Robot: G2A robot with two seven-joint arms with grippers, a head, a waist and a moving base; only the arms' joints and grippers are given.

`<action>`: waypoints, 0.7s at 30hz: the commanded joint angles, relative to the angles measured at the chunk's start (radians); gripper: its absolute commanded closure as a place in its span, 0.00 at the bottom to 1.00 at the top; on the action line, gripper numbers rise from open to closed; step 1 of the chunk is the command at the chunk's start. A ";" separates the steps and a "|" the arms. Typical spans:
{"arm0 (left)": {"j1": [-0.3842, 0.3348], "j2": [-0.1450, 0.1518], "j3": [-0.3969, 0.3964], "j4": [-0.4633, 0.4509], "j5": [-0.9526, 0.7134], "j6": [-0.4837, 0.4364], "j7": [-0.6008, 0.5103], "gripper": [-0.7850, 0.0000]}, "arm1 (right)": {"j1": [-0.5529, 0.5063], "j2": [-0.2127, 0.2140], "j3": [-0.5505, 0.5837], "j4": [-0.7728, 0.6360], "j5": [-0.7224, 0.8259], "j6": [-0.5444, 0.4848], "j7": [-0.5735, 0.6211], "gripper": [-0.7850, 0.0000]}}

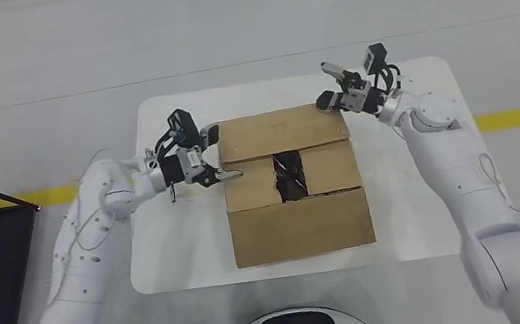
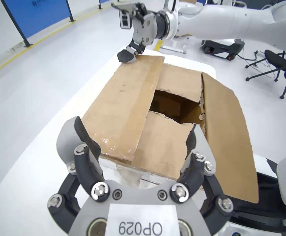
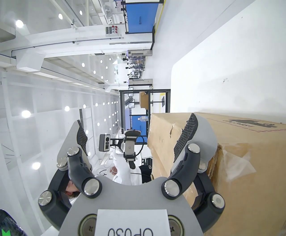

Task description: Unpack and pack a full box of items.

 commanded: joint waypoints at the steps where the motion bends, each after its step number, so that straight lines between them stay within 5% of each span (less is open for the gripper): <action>1: -0.043 -0.007 0.036 0.050 0.000 0.017 -0.026 0.00 | -0.024 0.006 0.013 -0.045 0.000 -0.002 -0.002 0.00; 12: -0.141 -0.035 0.144 0.174 -0.031 0.029 -0.025 0.00 | -0.119 -0.003 -0.056 -0.429 0.039 -0.005 -0.050 0.00; 21: -0.175 -0.042 0.173 0.216 -0.051 0.014 -0.018 0.00 | -0.119 -0.012 -0.074 -0.452 0.113 0.000 -0.077 0.00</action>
